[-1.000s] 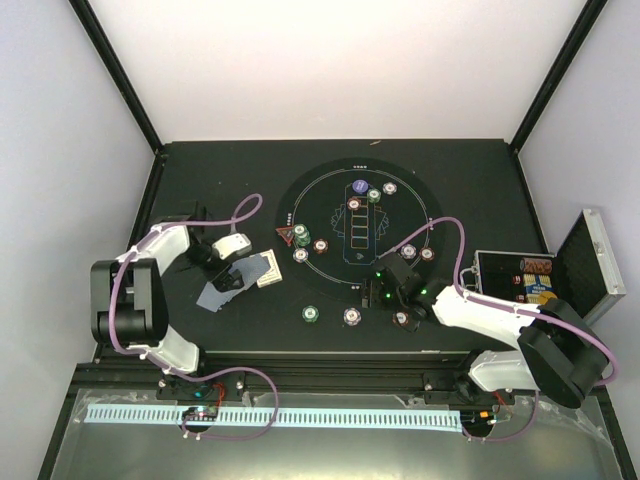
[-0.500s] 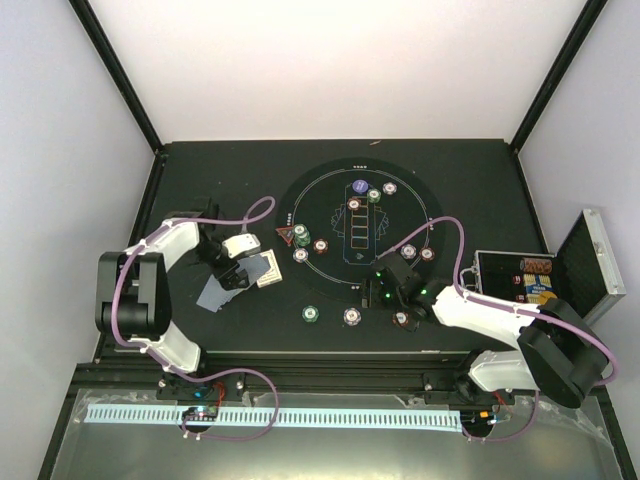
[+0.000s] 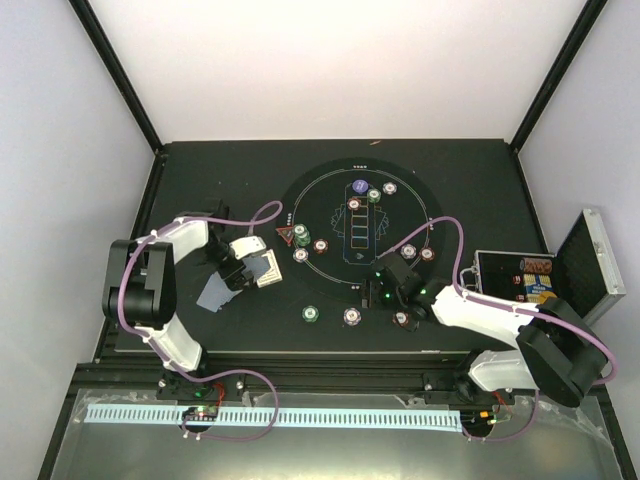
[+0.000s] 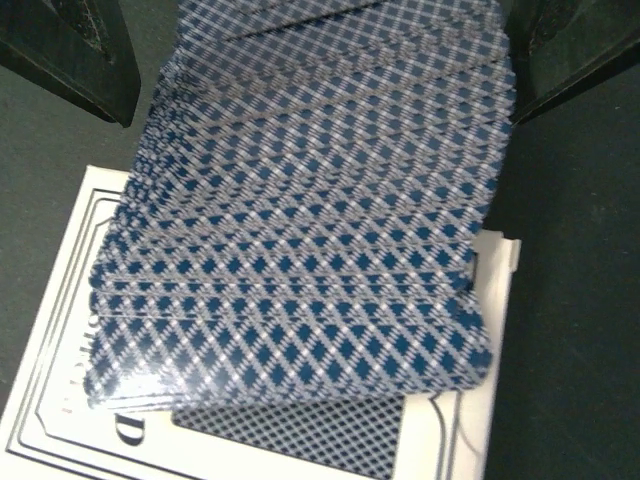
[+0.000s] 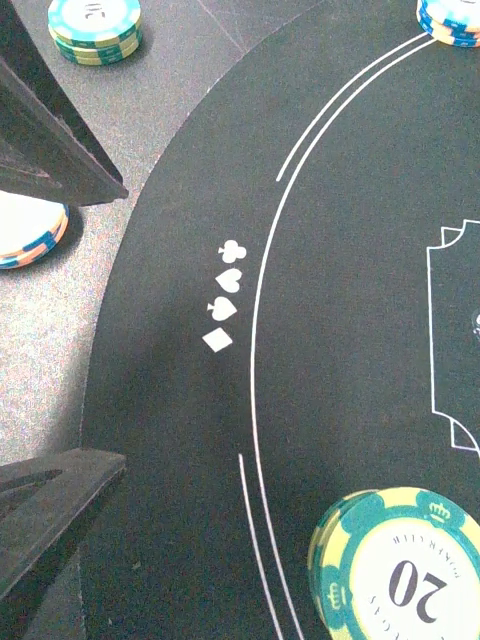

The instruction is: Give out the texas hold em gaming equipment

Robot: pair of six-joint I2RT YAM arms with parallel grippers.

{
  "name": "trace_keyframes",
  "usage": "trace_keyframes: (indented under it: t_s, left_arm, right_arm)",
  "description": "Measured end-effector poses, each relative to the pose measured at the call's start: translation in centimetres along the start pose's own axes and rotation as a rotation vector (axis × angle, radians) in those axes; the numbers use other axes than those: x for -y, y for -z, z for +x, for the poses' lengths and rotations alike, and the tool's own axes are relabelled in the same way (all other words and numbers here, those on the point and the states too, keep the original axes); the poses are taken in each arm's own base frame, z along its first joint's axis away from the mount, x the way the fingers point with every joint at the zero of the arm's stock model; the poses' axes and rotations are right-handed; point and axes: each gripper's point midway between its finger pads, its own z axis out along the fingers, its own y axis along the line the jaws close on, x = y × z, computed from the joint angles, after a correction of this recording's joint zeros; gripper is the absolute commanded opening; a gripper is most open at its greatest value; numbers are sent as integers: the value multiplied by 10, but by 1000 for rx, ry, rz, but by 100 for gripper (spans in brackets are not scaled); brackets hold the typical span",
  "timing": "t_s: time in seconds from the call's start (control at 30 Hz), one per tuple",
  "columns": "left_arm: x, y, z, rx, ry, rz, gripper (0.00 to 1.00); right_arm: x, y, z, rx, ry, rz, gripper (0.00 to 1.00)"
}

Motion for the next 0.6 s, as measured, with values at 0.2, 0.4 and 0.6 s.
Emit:
trace_keyframes:
  t_s: [0.2,0.4,0.6]
  left_arm:
    - [-6,-2,-2,3,17,-18,99]
    - [-8,-5,-3,13,-1,-58,96]
    - [-9,-7,0,34,-45,-129,81]
  right_arm:
    - [0,0,0,0,0,0,67]
    - [0,0,0,0,0,0,65]
    - [0,0,0,0,0,0,62]
